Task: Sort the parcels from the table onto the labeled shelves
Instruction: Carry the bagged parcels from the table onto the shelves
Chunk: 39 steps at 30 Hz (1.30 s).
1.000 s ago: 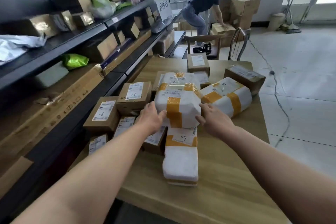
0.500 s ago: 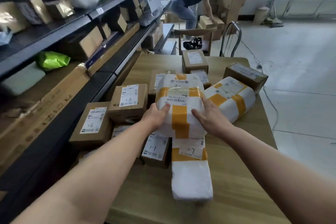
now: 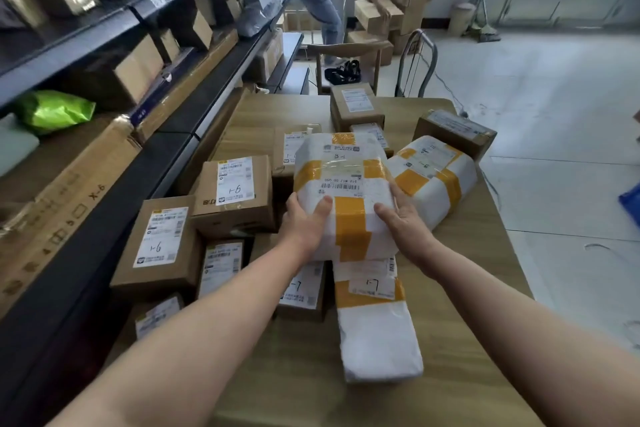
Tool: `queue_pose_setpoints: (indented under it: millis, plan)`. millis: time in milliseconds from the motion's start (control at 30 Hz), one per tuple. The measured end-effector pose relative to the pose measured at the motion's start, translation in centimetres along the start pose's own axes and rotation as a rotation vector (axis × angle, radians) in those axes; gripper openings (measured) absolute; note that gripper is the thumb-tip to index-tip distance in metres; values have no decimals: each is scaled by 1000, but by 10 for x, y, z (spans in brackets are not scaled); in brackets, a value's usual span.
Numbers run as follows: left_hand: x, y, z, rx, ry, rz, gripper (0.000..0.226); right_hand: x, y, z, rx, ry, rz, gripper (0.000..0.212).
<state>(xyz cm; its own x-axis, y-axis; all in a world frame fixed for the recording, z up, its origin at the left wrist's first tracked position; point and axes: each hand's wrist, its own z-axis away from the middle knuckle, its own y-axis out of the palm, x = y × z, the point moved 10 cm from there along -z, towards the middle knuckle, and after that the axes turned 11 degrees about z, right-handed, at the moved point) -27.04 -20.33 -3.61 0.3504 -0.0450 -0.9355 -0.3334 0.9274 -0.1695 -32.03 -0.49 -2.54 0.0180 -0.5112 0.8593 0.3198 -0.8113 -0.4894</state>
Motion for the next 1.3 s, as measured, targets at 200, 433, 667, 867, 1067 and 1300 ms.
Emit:
queue_pose_setpoints:
  millis: [200,433,667,867,1067,1300]
  plan:
    - [-35,36,16,42,99,-48,87,-1,-48,22,-145,-48,-29,64]
    - [-62,134,54,124,123,-88,83,-43,-140,61,-257,0,23,55]
    - [-30,231,90,179,63,-195,82,-129,-200,112,-254,149,83,63]
    - [21,260,113,194,-35,-195,80,-191,-187,141,-140,287,118,69]
    - [53,248,118,148,-73,-386,64,-229,-146,172,112,399,286,83]
    - [39,244,125,63,69,-807,59,-203,-183,148,-37,230,660,44]
